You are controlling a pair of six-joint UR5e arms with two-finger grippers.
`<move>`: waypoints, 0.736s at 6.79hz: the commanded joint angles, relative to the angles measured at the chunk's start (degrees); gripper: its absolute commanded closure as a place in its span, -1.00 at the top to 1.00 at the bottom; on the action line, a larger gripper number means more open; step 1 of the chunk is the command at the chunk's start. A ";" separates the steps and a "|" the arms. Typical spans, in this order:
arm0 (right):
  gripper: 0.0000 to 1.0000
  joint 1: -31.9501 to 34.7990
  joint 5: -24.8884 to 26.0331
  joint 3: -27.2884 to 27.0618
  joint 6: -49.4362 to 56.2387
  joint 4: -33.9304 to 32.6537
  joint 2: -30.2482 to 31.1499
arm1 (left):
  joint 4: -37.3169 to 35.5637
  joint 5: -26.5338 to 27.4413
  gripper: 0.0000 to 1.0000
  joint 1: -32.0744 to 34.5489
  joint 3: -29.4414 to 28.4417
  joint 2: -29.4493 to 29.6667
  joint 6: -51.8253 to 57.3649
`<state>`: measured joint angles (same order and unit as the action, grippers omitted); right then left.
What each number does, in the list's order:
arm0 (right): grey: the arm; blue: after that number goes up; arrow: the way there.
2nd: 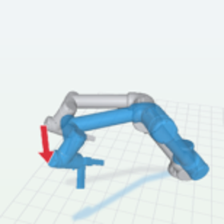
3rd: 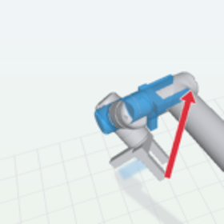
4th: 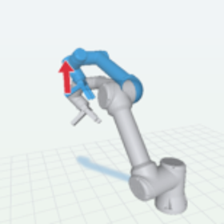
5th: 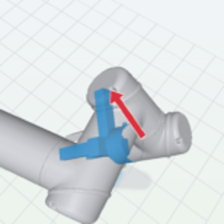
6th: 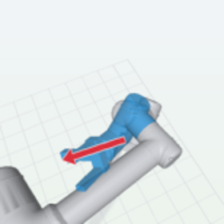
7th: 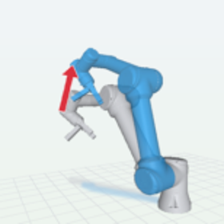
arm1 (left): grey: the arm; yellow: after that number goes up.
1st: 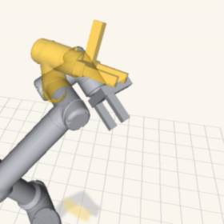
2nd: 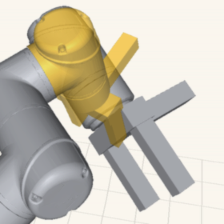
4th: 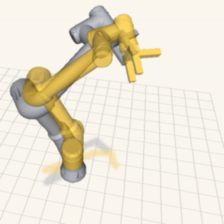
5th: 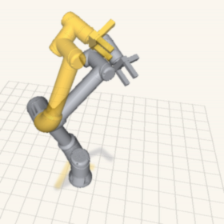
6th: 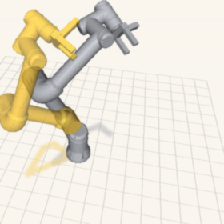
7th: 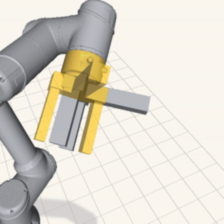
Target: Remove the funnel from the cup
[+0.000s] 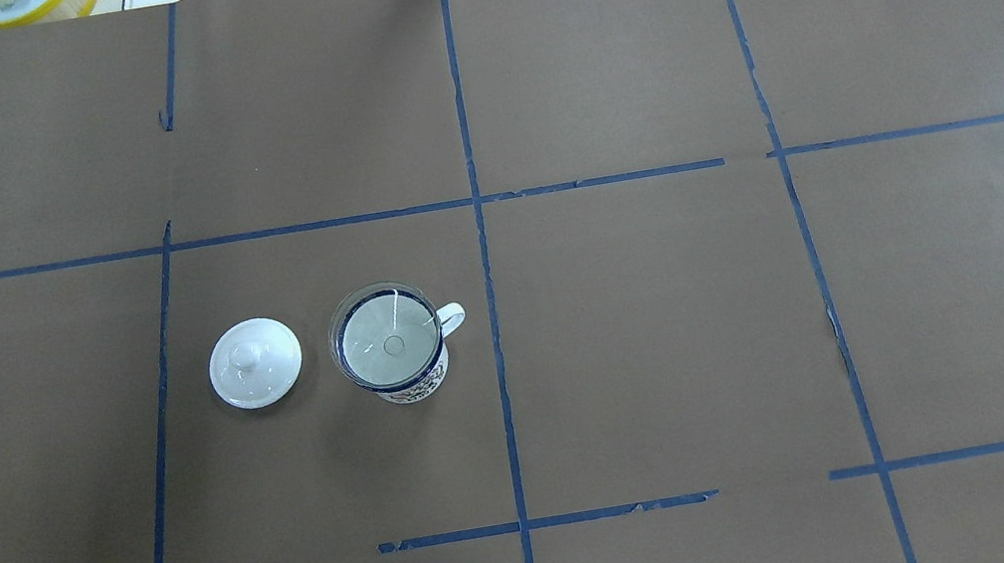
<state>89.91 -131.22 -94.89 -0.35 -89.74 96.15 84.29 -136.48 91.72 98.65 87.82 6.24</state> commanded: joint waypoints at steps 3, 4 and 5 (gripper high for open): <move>1.00 0.00 0.00 -0.03 0.00 0.00 0.00 | -0.09 -0.10 1.00 -0.05 0.75 0.95 0.00; 1.00 0.00 0.00 -0.03 0.00 0.00 0.00 | 0.52 0.24 1.00 -0.83 1.98 4.08 -0.17; 1.00 0.00 0.00 -0.03 0.00 0.00 0.00 | 0.87 0.25 1.00 -1.45 3.03 7.85 -0.09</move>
<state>89.91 -131.22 -94.92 -0.35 -89.74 96.15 84.72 -136.34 90.97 100.47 91.93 6.15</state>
